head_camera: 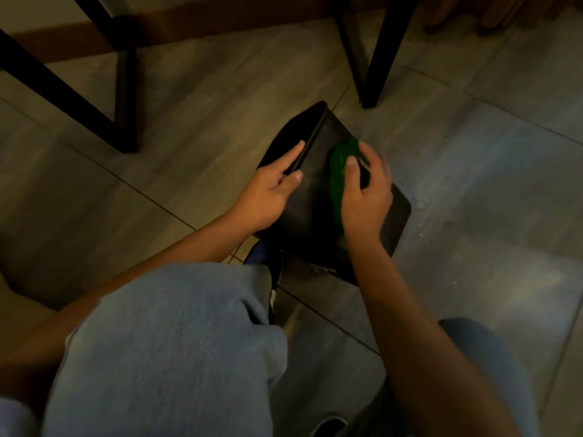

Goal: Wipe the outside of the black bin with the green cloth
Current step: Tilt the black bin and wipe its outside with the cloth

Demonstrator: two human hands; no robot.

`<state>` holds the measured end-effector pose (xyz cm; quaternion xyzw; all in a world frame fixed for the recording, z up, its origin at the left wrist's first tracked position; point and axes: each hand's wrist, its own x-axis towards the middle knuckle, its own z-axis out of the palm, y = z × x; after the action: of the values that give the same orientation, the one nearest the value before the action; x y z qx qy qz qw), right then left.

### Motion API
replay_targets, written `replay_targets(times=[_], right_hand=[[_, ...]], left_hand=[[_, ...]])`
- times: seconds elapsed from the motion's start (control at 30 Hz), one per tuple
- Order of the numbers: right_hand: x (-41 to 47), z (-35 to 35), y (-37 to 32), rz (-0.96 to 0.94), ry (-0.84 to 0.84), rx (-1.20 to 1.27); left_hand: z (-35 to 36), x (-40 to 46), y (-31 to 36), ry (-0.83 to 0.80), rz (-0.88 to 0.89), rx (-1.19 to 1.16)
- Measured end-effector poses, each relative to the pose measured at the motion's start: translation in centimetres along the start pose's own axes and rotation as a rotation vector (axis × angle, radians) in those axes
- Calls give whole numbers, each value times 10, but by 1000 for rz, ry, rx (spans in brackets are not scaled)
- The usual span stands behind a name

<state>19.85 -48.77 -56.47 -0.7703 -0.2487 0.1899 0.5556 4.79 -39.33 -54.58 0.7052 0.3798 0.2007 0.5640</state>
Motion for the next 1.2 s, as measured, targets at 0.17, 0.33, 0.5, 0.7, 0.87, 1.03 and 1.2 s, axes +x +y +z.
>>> replay_targets(times=[0.17,0.33,0.5,0.7,0.87,1.03,1.2], right_hand=[[-17,-19,27,65,-39,-138],[-44,-22,29,-175,-63,-307],[-6,-39,10,-160,3,-302],[41,-21,-23,-377,-31,-391],[12,-16,9,-431,-95,-315],[-3,-17,29,-417,-89,-395],[-29,-4,26,-508,-170,-306]], left_hand=[[-1,6,-1,-28,1,-41],[-2,5,-2,-14,1,-26],[-1,5,1,-39,-19,5],[0,8,6,-46,-14,-1],[-2,3,0,-8,-7,-4],[-1,6,-1,-65,-7,-8],[-1,6,6,-62,-27,-36]])
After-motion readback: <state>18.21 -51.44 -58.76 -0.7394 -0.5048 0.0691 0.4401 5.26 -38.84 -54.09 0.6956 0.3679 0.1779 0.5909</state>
